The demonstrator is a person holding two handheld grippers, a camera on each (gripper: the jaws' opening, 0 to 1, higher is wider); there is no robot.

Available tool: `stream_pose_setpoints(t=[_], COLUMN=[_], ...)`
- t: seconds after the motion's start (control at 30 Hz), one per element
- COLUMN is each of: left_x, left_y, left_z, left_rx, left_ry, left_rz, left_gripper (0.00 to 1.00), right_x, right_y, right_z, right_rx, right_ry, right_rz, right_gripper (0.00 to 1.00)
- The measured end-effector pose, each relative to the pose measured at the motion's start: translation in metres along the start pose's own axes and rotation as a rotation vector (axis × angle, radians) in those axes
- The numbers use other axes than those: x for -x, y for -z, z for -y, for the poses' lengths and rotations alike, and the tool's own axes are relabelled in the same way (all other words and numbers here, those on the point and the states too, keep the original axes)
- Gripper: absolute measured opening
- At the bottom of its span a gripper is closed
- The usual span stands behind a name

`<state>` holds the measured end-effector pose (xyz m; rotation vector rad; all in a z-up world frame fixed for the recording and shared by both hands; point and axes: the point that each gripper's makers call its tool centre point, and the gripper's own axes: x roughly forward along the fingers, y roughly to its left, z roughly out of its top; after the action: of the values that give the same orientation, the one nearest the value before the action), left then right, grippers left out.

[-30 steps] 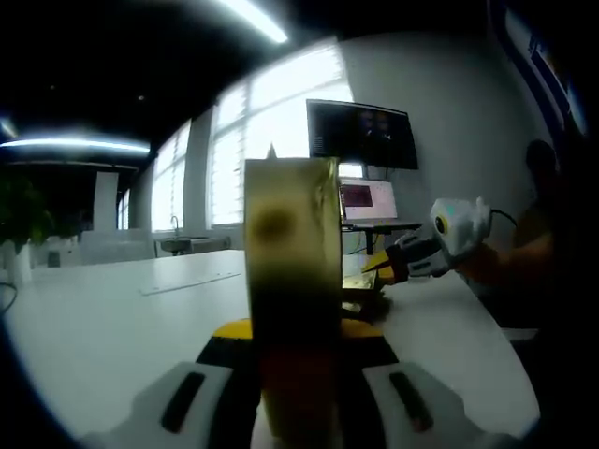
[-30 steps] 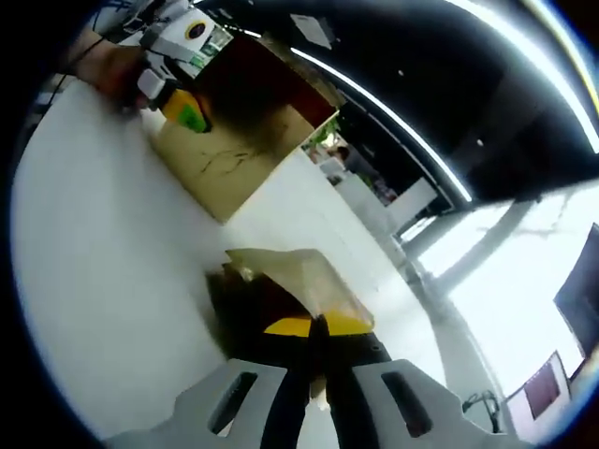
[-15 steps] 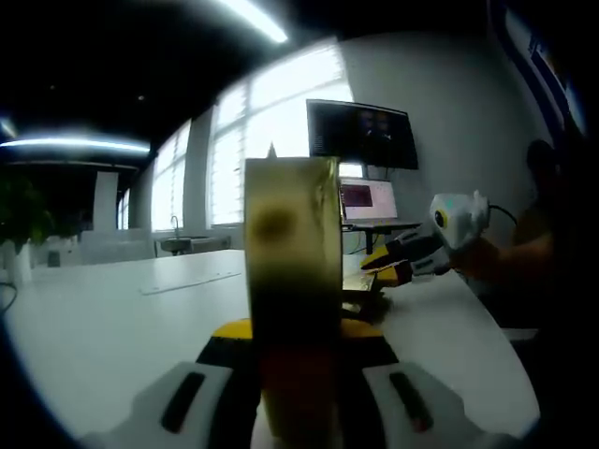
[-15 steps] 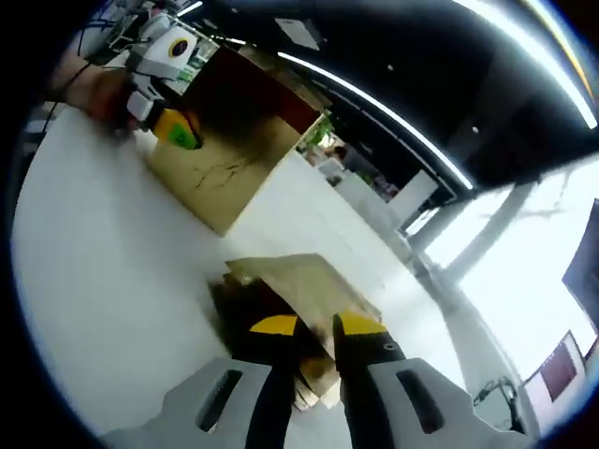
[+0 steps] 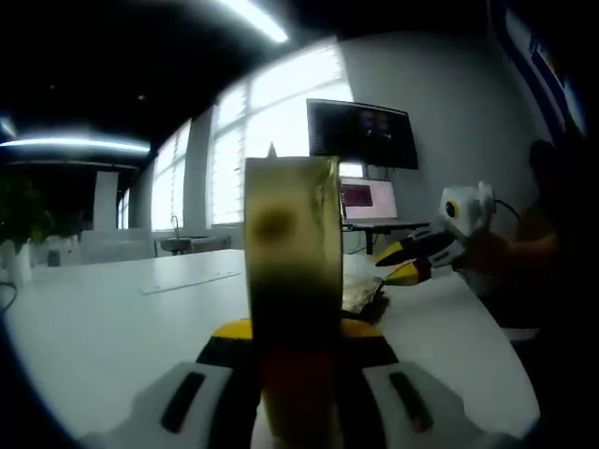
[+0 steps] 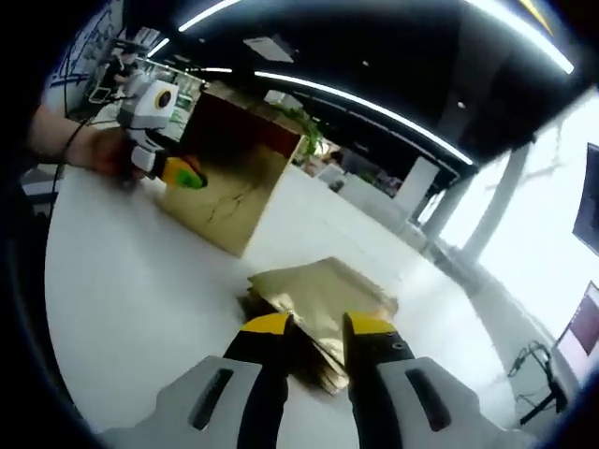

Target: Extract single mask from mask box in order stack masks on table

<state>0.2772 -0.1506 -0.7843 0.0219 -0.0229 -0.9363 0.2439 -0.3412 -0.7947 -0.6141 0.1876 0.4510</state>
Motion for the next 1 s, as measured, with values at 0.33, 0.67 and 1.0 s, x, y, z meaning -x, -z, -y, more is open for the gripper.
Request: stream_pose_setpoints(t=[0.33, 0.67, 1.0], left_x=[0.000, 0.000, -0.001], left_y=[0.000, 0.001, 0.000], left_z=[-0.002, 0.000, 0.001], left_rx=[-0.001, -0.003, -0.001], left_ry=[-0.001, -0.003, -0.003], left_rz=[-0.001, -0.003, -0.005], left_gripper=[0.31, 0.31, 0.31], right_x=[0.007, 0.012, 0.018], right_y=[-0.030, -0.047, -0.071], right_z=[-0.004, -0.024, -0.023], right_rx=[-0.124, -0.227, -0.475], right_ry=[-0.055, -0.149, -0.238], right_rz=[0.160, 0.258, 0.450], right_gripper=[0.21, 0.24, 0.27])
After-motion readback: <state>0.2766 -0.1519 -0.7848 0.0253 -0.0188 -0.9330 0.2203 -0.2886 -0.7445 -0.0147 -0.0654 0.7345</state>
